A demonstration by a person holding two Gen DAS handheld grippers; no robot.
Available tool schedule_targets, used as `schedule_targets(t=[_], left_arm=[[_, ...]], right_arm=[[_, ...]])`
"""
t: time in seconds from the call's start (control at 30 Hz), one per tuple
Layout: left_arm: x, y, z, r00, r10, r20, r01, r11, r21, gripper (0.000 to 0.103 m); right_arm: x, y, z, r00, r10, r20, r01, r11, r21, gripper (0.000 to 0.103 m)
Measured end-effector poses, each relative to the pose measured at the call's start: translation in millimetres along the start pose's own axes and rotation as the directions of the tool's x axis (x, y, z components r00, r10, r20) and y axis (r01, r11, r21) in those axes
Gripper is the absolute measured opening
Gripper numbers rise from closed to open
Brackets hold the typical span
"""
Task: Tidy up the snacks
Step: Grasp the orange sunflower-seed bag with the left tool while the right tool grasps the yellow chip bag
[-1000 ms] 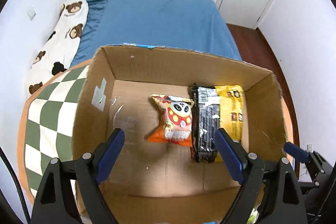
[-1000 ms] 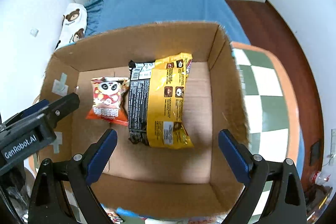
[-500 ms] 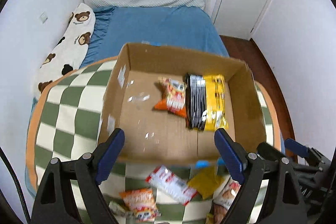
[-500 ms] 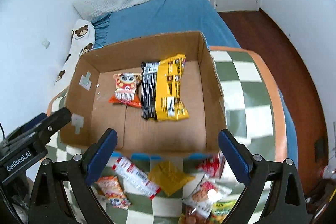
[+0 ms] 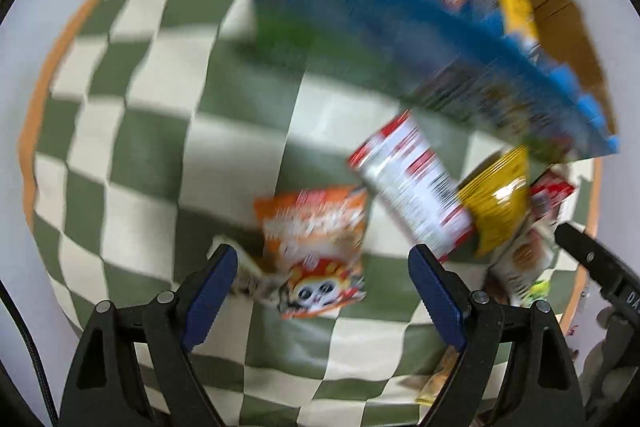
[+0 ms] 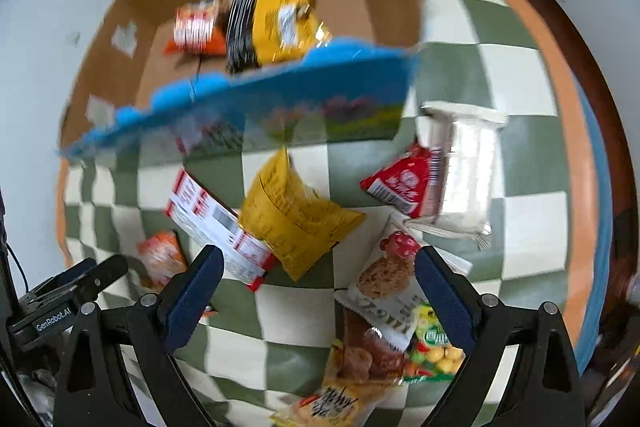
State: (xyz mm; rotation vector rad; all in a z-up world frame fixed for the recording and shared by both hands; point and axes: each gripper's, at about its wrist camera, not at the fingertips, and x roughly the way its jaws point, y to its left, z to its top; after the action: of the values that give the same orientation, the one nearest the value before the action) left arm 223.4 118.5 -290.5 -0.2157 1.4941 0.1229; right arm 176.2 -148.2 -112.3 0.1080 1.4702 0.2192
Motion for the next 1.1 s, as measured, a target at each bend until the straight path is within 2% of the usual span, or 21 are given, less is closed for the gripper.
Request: schedule_targets(t=[0.13, 0.2, 0.3, 0.33, 0.37, 0.43, 0.5, 0.57, 0.67, 0.73, 0.87, 0.9, 0.97, 1.03, 1.07, 1.1], left_arm=[[46, 10, -5, 0.993, -0.021, -0.116, 0.013, 0.998, -0.066, 0.087], [58, 8, -4, 0.992, 0.015, -0.122, -0.023, 0.998, -0.059, 0.087], [56, -4, 0, 0.995, 0.044, -0.089, -0.046, 0.999, -0.021, 0.087], [56, -7, 1, 0.995, 0.049, -0.092, -0.051, 0.999, -0.016, 0.087], [55, -9, 1, 0.994, 0.054, -0.094, -0.056, 0.998, -0.016, 0.087], [53, -9, -1, 0.994, 0.052, -0.091, -0.055, 0.998, -0.020, 0.087], [48, -6, -7, 0.995, 0.039, -0.087, -0.041, 0.999, -0.028, 0.087], [40, 5, -16, 0.997, 0.025, -0.076, -0.029, 0.999, -0.047, 0.087], [28, 16, -41, 0.998, 0.023, -0.053, -0.026, 0.997, -0.071, 0.087], [27, 20, -58, 0.998, -0.003, -0.064, -0.004, 0.995, -0.096, 0.087], [51, 14, -61, 0.992, -0.038, -0.123, 0.024, 0.994, -0.110, 0.087], [56, 11, -58, 0.992, -0.036, -0.124, 0.022, 0.993, -0.114, 0.087], [65, 6, -49, 0.994, -0.024, -0.109, 0.011, 0.994, -0.113, 0.087], [73, 2, -41, 0.995, -0.020, -0.101, 0.008, 0.993, -0.120, 0.087], [75, 2, -39, 0.995, -0.030, -0.091, 0.019, 0.993, -0.120, 0.085], [76, -1, -36, 0.996, -0.032, -0.082, 0.023, 0.993, -0.114, 0.070]], right_arm=[[30, 20, 8, 0.998, -0.043, -0.035, 0.037, 0.989, -0.145, 0.097], [42, 31, 10, 0.997, -0.070, -0.035, 0.060, 0.973, -0.222, 0.097], [57, 51, 8, 0.990, -0.138, -0.017, 0.122, 0.921, -0.370, 0.096], [63, 55, 7, 0.987, -0.162, -0.020, 0.140, 0.905, -0.402, 0.089], [67, 57, 7, 0.984, -0.173, -0.032, 0.145, 0.900, -0.411, 0.074], [73, 54, 8, 0.985, -0.161, -0.068, 0.125, 0.920, -0.372, 0.062], [72, 42, 8, 0.987, -0.112, -0.112, 0.081, 0.964, -0.252, 0.058], [72, 26, 5, 0.981, -0.067, -0.182, 0.047, 0.992, -0.116, 0.056], [72, 4, -12, 0.967, 0.046, -0.249, -0.032, 0.998, 0.063, 0.055], [73, -3, -23, 0.962, 0.088, -0.260, -0.058, 0.991, 0.121, 0.055], [78, -6, -33, 0.960, 0.111, -0.257, -0.071, 0.985, 0.159, 0.057], [80, -7, -36, 0.961, 0.109, -0.256, -0.069, 0.985, 0.160, 0.059], [83, -7, -42, 0.960, 0.110, -0.256, -0.068, 0.984, 0.167, 0.070], [87, -3, -51, 0.963, 0.099, -0.249, -0.059, 0.985, 0.163, 0.071], [83, 3, -47, 0.966, 0.084, -0.246, -0.047, 0.987, 0.152, 0.071], [81, 4, -48, 0.969, 0.069, -0.239, -0.036, 0.990, 0.140, 0.071]])
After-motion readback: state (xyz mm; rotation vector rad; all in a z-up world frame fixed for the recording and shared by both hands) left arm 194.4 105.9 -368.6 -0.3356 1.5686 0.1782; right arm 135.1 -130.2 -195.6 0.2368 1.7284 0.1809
